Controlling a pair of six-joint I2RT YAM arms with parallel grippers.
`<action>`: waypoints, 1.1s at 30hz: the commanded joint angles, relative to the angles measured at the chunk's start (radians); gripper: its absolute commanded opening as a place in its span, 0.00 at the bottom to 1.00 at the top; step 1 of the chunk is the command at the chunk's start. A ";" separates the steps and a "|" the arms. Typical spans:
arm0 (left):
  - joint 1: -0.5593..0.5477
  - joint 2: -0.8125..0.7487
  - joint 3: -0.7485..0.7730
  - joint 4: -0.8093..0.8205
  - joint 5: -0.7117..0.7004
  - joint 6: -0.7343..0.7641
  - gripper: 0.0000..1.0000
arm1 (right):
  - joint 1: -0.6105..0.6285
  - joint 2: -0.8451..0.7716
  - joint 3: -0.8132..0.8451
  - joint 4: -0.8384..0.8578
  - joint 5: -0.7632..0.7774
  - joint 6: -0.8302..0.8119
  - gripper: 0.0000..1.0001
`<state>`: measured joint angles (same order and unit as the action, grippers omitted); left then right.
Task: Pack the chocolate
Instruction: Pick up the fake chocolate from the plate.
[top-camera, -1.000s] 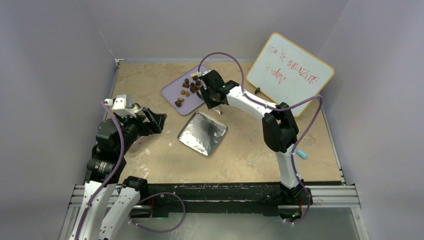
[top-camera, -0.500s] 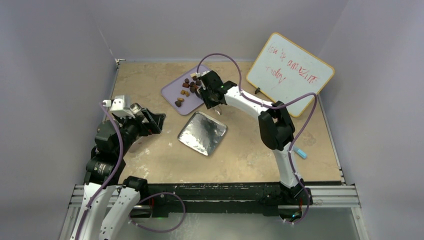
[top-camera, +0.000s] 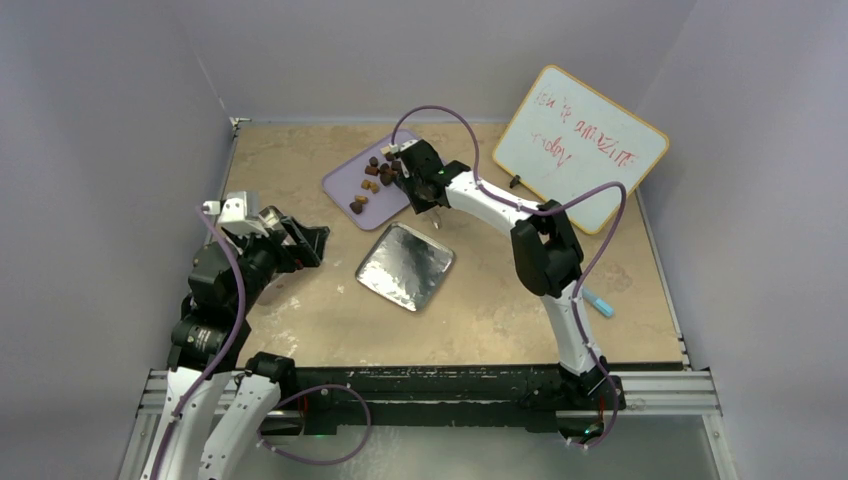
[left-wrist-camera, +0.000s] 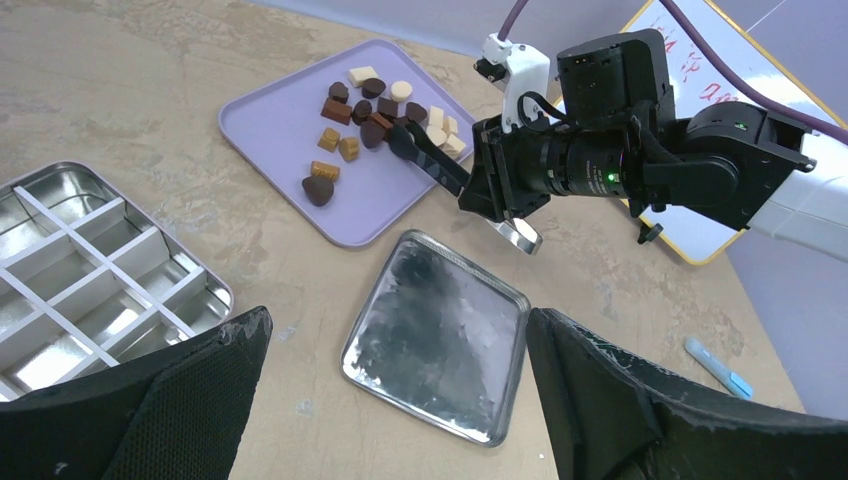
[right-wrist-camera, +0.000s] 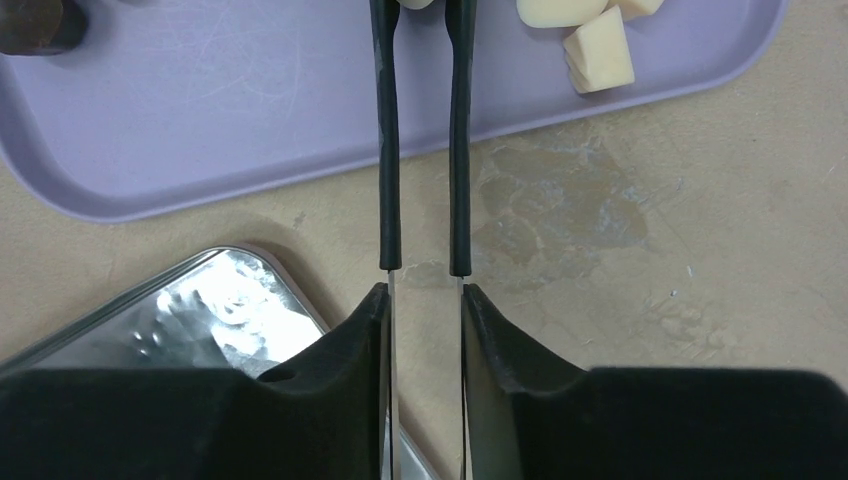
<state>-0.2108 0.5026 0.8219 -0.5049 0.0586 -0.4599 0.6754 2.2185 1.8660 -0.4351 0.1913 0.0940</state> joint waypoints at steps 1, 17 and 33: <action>-0.001 -0.015 -0.002 0.008 -0.021 0.014 0.97 | -0.004 -0.039 0.017 0.019 -0.003 -0.007 0.26; 0.001 -0.059 0.000 0.006 -0.079 0.010 0.96 | 0.035 -0.309 -0.221 0.116 -0.095 0.038 0.16; 0.002 -0.244 -0.027 0.053 -0.196 -0.015 0.98 | 0.291 -0.384 -0.292 0.284 -0.305 0.165 0.17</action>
<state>-0.2108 0.3008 0.8139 -0.4984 -0.1024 -0.4614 0.9085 1.8431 1.5570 -0.2428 -0.0319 0.2092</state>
